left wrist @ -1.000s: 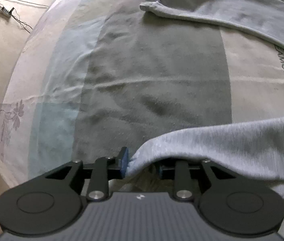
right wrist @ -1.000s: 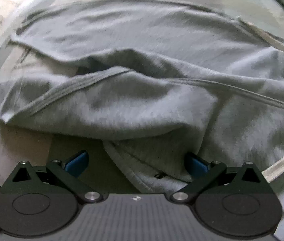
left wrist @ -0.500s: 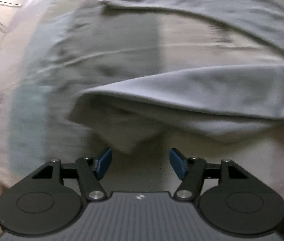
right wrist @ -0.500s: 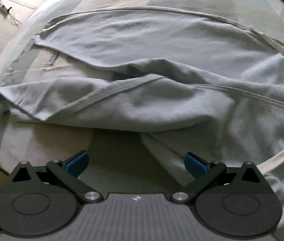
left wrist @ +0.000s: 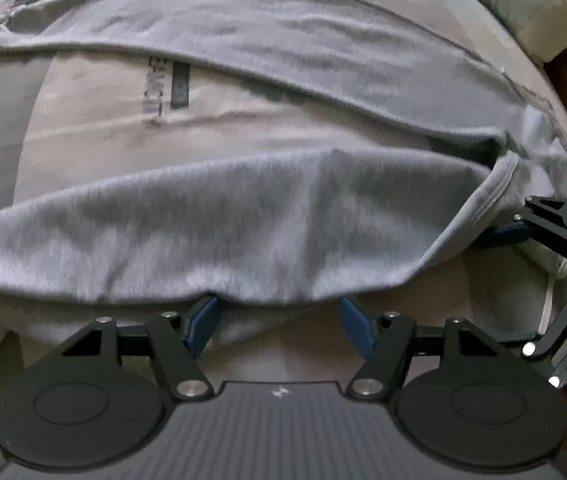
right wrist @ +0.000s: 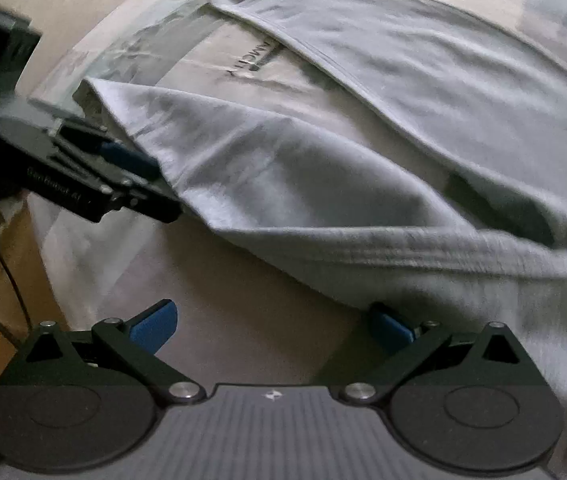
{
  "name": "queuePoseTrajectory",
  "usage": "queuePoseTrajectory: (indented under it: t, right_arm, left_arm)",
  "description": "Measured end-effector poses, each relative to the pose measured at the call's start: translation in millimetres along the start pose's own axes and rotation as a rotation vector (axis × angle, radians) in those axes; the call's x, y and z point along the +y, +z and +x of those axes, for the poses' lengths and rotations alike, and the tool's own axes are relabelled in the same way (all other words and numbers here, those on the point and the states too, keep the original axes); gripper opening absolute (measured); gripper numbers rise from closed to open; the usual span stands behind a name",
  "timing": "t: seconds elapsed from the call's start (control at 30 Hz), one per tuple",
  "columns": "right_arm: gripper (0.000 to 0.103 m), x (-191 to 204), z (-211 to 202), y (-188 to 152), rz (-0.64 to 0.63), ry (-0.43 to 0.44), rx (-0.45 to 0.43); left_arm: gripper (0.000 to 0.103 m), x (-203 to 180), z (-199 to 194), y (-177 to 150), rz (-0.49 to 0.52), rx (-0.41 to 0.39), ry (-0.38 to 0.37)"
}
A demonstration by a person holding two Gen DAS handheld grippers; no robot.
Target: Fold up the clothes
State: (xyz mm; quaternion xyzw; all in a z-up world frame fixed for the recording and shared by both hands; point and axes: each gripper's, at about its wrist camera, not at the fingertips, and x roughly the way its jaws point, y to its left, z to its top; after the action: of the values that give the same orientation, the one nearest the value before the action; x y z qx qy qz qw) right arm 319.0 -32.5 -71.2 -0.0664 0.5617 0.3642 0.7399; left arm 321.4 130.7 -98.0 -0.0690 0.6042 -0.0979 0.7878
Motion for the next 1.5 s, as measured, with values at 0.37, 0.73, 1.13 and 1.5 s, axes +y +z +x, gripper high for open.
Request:
queuePoseTrajectory:
  t: [0.37, 0.73, 1.13, 1.5]
  right_arm:
    - [0.103, -13, -12, 40, -0.062, -0.047, -0.116]
    - [0.103, -7, -37, 32, -0.062, 0.023, -0.141]
    - [0.103, -21, -3, -4, 0.073, -0.032, -0.003]
    - [0.103, -41, -9, 32, 0.033, -0.118, -0.110]
  left_arm:
    - [0.069, 30, 3, 71, -0.010, -0.192, 0.012]
    - [0.068, 19, -19, 36, 0.085, -0.100, -0.027]
    - [0.068, -1, 9, 5, 0.021, -0.001, -0.137]
    - [0.069, -1, 3, 48, 0.085, -0.109, -0.099]
